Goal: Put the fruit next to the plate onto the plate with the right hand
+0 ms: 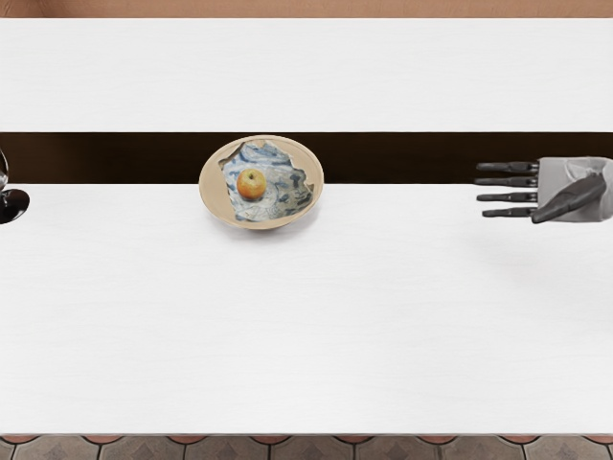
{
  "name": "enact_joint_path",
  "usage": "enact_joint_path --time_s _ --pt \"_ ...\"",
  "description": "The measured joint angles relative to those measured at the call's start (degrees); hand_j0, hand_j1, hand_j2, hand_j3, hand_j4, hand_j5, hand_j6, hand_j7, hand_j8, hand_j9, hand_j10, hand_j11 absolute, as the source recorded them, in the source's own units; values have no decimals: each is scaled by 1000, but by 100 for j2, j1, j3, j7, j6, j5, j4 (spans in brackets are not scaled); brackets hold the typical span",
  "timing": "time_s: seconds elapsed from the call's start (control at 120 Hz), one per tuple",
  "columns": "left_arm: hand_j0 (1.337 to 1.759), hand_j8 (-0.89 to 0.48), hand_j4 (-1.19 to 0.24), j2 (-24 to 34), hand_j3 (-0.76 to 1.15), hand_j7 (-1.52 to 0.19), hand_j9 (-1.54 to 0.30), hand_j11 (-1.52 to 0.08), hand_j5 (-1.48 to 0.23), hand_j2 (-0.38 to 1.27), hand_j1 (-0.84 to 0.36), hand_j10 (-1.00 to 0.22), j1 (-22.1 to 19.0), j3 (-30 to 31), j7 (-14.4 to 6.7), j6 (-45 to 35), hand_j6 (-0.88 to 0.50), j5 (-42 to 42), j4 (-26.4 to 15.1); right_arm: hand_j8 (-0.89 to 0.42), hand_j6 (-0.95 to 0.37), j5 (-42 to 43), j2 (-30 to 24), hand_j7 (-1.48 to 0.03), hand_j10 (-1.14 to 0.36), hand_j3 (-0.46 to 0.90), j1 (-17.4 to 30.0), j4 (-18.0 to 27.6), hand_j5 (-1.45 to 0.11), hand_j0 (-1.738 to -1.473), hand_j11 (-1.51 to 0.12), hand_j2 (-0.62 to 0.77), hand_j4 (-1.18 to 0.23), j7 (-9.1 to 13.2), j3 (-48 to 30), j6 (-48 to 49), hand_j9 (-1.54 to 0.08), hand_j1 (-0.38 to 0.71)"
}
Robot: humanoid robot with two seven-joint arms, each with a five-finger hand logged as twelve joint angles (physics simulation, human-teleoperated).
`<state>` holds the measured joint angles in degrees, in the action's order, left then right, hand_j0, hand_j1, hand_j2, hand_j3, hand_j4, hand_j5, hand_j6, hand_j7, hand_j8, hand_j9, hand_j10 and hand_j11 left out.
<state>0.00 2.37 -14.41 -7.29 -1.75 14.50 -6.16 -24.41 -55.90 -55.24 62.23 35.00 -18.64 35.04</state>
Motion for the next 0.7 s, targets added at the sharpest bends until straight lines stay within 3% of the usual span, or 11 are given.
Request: enact_joint_path --time_s 0.7 --pt "1658 0 0 0 0 0 0 0 0 0 349 0 0 -2 0 0 0 -1 0 4 5 1 -45 0 3 0 22 -1 1 -1658 0 -1 0 0 4 0 1 -349"
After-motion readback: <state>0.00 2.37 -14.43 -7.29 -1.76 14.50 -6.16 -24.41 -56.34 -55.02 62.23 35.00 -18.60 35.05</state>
